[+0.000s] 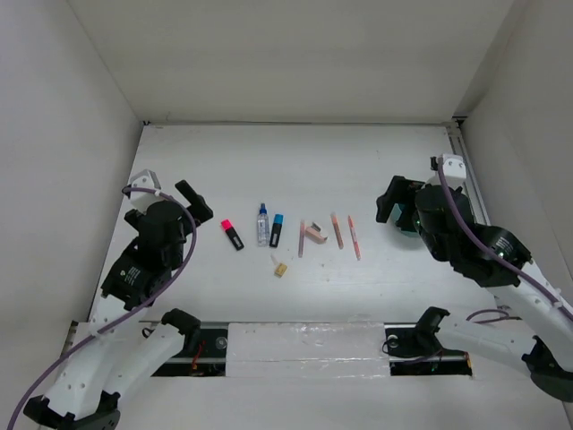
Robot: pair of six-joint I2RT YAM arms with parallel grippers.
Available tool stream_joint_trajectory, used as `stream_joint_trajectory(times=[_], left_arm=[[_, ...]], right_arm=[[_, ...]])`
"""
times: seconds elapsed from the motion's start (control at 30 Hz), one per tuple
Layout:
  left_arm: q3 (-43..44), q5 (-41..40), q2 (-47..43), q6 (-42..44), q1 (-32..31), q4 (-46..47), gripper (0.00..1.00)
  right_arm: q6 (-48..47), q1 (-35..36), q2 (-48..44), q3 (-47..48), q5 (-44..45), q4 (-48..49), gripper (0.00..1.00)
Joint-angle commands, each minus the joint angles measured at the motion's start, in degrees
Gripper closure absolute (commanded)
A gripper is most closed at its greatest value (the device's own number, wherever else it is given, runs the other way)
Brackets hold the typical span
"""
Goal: Sort the stationery into containers
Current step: Pick up the pen from the center of the board.
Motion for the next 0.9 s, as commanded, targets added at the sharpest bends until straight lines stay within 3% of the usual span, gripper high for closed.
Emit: stream_joint_trajectory(times=[0.0, 0.2, 0.47, 0.63, 0.77, 0.8, 0.87], left_arm=[[-0.2, -1.1, -1.1, -0.7, 0.2, 1.4, 0.01], [-0.8, -2.2, -2.9, -3.2, 0.2, 0.8, 0.01], [-0.5, 5.5, -8.0, -0.2, 0.2, 3.1, 0.01], [-1.0, 2.8, -10.1, -0.8, 0.2, 2.3, 0.01], [-1.0, 2.1, -6.6, -1.3, 0.2, 1.8, 0.01], [-0.5, 2.7, -5.2, -1.3, 0.2, 1.3, 0.01], [-0.5, 3.4, -3.9, -1.3, 0.2, 1.3, 0.01]], right_arm=[[0.8, -1.8, 1.1, 1.4, 1.1, -1.9, 0.00], [-0.4, -2.3, 3.3, -0.3, -4.8, -0.6, 0.00], [-0.3, -13.8, 11.3, -9.0, -16.8, 5.0, 0.00], [-0.3, -15.0, 17.2, -12.1, -19.7, 8.7, 0.00], [-1.4, -15.5, 23.1, -12.1, -18.0, 9.2, 0.00], [-2.0, -15.5, 23.7, -12.1, -18.0, 9.2, 0.07], [-2.0, -16.2, 24.3, -12.1, -19.6, 9.8, 0.09]])
